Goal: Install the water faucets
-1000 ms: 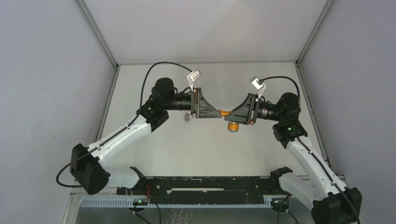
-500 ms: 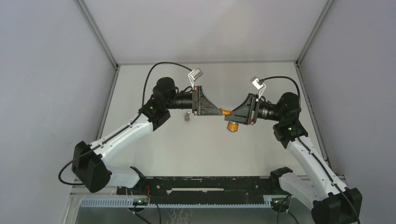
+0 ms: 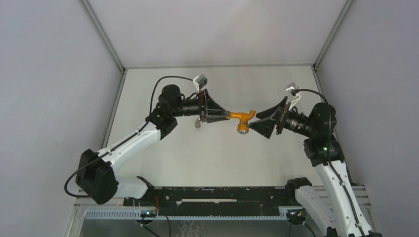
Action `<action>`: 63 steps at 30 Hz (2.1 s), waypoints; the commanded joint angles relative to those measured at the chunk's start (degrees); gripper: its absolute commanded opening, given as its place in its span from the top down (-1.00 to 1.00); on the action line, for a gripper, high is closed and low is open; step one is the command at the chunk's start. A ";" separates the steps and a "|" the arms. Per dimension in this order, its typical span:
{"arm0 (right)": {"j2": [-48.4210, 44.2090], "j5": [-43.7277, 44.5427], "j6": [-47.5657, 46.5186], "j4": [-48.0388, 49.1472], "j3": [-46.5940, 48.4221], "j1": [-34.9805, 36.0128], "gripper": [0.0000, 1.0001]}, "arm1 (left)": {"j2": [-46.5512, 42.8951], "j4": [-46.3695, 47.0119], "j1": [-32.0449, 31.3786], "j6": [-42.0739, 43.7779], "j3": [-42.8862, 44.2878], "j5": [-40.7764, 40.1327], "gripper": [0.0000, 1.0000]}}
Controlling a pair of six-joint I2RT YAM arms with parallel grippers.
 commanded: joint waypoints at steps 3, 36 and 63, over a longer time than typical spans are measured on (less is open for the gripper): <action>-9.19 10.44 -13.47 0.84 -1.96 1.62 -0.99 | -1.30 -0.32 1.70 -7.19 -0.49 6.14 1.00; -11.26 83.48 -106.10 5.68 -14.36 69.75 -0.99 | -2.06 -32.68 5.55 11.29 6.37 20.36 1.00; -4.38 78.95 -114.56 32.42 -24.05 71.94 0.04 | 0.87 -33.20 5.53 12.15 8.73 21.76 1.00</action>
